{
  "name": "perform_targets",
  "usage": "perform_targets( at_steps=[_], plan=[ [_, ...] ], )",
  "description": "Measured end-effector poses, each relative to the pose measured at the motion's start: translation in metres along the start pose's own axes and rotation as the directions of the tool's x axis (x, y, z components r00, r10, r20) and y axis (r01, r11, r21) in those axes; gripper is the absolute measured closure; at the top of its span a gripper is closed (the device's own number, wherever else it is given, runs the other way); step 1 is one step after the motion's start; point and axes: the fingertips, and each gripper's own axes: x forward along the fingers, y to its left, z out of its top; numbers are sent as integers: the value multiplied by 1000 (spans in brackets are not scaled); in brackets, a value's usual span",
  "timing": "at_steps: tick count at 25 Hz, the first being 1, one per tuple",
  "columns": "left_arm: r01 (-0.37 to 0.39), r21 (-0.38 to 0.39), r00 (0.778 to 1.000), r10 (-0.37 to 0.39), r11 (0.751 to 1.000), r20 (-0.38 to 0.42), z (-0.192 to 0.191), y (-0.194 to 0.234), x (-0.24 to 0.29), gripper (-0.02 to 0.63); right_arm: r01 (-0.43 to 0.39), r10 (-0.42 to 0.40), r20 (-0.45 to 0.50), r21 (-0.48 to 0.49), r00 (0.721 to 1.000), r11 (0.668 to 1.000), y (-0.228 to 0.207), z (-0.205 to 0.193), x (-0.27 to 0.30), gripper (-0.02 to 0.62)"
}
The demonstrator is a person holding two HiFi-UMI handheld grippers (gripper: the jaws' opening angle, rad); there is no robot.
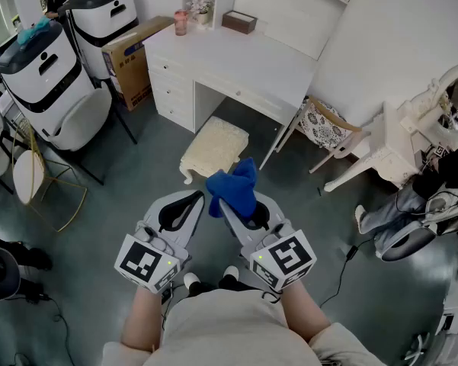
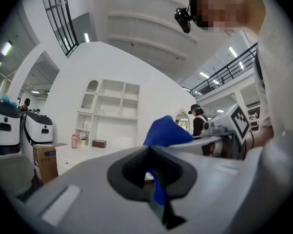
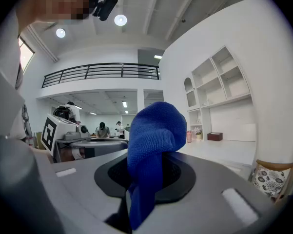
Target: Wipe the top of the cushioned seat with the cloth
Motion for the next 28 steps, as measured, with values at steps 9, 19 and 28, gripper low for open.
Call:
perform_targets(
  at_steps=[9,19,28],
  plan=[
    [-10,3,1000,10,1000,-8,0,-1,17,606,-5,5,5,1,1000,1000,-16,1,0,506],
    [-35,9,999,35,999,-16,-4,-8,46,606,-32,32,5,4,999,999,-44,-6,-4,506],
    [-94,-19,996,94,995,-13,-19,12,53,606,-38,36,18,69,999,997,-67,-16,10,506]
  ],
)
